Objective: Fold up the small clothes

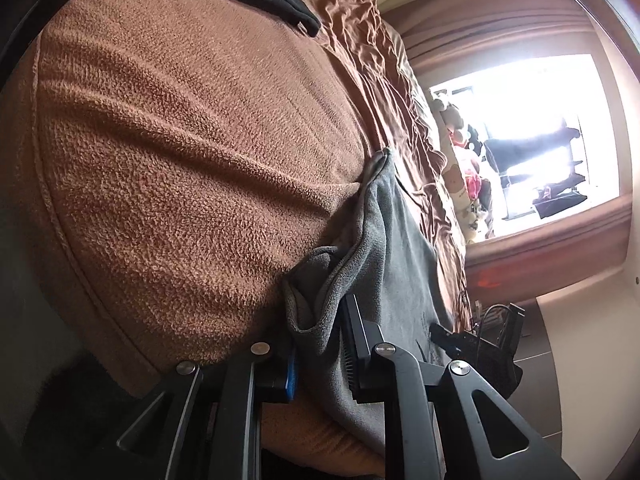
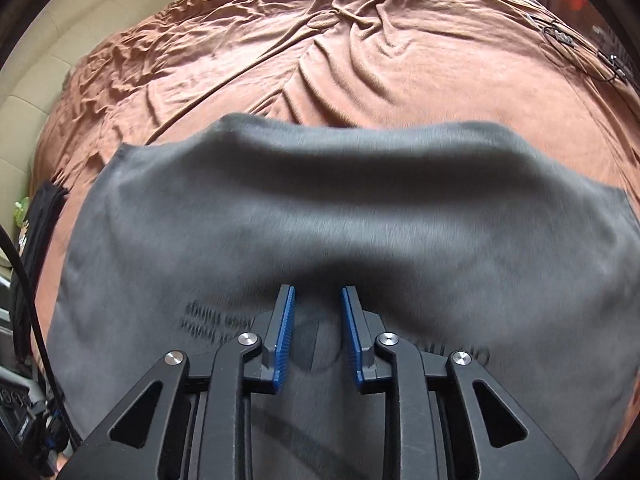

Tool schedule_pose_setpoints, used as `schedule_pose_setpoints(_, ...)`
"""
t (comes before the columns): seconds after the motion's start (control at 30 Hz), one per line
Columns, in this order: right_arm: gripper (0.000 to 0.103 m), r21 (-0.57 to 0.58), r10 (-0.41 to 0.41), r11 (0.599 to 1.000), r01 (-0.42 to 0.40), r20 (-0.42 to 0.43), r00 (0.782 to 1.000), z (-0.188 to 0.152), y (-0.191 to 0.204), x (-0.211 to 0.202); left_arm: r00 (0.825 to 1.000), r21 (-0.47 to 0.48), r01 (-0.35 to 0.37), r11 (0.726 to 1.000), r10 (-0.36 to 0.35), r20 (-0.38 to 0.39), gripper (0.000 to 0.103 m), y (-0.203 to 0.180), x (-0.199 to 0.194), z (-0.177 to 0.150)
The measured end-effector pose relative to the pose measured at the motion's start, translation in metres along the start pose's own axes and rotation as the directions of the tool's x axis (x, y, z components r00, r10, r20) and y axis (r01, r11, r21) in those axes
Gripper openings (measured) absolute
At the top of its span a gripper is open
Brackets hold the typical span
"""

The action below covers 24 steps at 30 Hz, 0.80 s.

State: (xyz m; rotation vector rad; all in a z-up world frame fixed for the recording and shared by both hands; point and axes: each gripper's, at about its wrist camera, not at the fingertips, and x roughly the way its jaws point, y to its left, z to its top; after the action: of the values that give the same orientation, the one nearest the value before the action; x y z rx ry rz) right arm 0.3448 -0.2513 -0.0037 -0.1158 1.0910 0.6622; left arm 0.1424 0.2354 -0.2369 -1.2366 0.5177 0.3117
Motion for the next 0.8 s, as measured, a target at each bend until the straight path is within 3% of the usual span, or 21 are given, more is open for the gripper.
schedule_pose_setpoints(0.2,0.008,-0.008,-0.054,0.998,0.054,0.003,0.999,0.024,0.004,0.022,1.000,-0.041,-0.008,0.999,0.007,-0.023,0.018,-0.001,0.000,0.003)
schedule_pose_setpoints(0.8,0.006,-0.030,-0.105,0.994,0.106,0.043,0.994,0.073,0.009,0.060,1.000,-0.093,0.004,0.996,-0.006,-0.021,0.018,0.007,0.002,-0.002)
